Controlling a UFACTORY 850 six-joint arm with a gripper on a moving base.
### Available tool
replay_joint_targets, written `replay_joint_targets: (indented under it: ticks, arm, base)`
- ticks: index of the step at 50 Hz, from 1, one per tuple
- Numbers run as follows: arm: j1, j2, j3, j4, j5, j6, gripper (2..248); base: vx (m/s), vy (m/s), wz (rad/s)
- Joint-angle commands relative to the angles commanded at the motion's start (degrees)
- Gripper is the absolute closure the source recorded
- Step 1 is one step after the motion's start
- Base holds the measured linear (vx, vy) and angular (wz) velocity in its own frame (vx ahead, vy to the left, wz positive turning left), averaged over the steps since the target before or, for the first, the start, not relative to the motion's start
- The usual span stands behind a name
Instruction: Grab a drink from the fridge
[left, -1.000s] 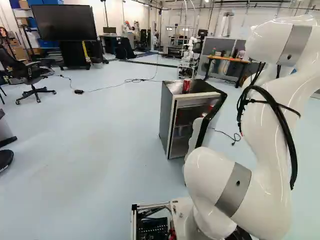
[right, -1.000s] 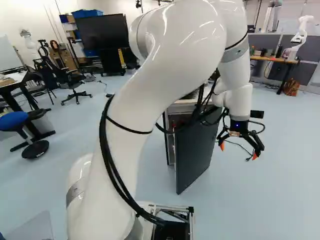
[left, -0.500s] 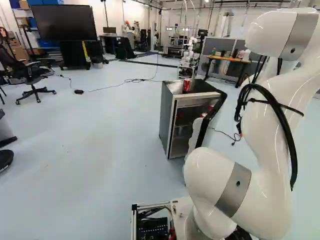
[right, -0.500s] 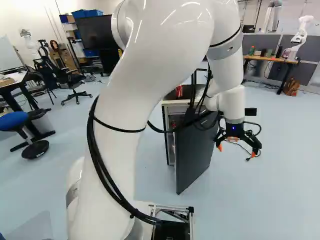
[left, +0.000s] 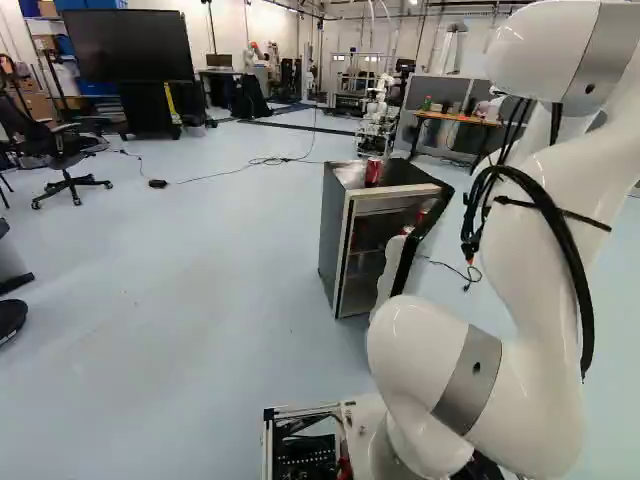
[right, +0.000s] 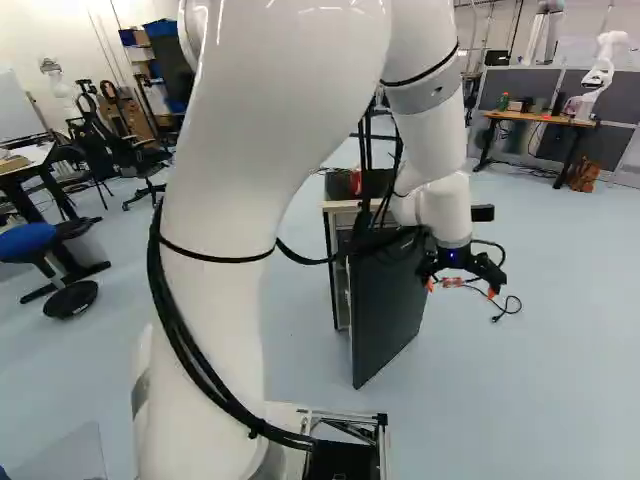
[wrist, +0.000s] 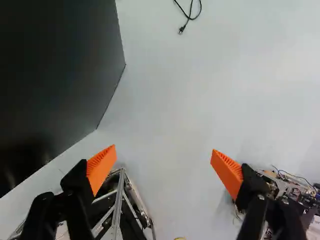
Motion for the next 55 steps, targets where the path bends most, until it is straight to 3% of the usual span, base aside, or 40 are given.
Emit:
replay_joint_targets:
  ticks: [30,55]
  arm:
    - [3.3,5.7,7.7,0.0,11.7,0.0,3]
    - [6.6,10.3,13.4,0.0,12.8,0.0,3]
  base:
    - [0.0,0.0,0.0]
    - [0.0,0.0,0.0]
